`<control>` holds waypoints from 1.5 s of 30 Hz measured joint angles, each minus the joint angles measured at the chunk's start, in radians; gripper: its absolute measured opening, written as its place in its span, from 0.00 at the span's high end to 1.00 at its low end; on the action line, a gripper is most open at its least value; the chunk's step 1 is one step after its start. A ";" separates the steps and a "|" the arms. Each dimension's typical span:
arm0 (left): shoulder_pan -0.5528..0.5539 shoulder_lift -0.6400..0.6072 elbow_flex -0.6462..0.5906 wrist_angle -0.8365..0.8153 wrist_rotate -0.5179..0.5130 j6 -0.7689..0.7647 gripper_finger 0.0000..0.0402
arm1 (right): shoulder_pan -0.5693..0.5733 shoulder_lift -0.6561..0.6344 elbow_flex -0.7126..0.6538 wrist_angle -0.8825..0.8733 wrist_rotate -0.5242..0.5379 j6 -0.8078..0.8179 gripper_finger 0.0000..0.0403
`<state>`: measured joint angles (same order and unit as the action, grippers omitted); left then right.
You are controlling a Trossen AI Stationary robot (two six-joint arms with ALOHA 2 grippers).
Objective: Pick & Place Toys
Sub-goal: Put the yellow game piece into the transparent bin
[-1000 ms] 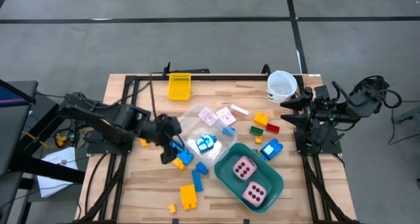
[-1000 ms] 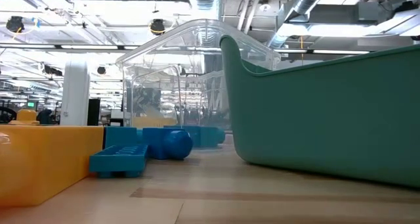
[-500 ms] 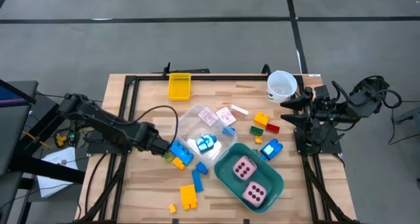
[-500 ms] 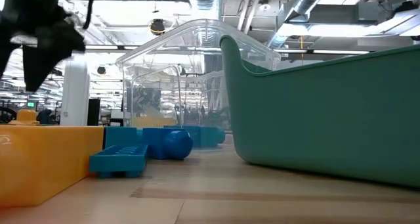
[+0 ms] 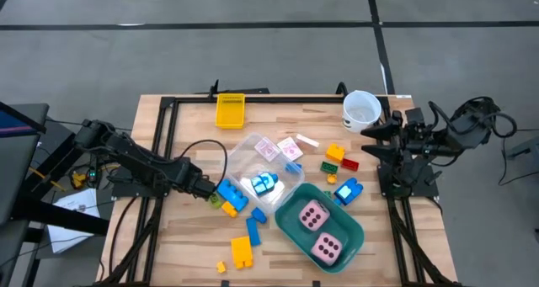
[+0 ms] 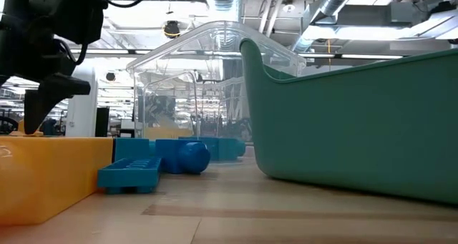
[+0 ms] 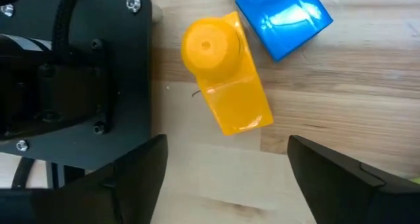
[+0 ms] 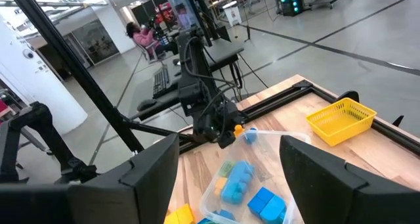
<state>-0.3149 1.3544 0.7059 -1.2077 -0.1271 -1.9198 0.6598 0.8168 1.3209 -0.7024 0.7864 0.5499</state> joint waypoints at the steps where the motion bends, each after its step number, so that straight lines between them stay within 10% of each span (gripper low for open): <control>1: 0.000 0.000 0.000 0.002 -0.003 -0.001 0.25 | 0.000 0.000 0.000 0.000 0.000 0.000 0.37; 45: 0.274 0.000 0.001 -0.006 -0.094 -0.124 0.26 | -0.001 0.000 0.000 -0.002 0.000 -0.011 0.37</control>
<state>-0.0409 1.3548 0.7067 -1.2133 -0.2209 -2.0441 0.6590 0.8169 1.3209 -0.7044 0.7865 0.5388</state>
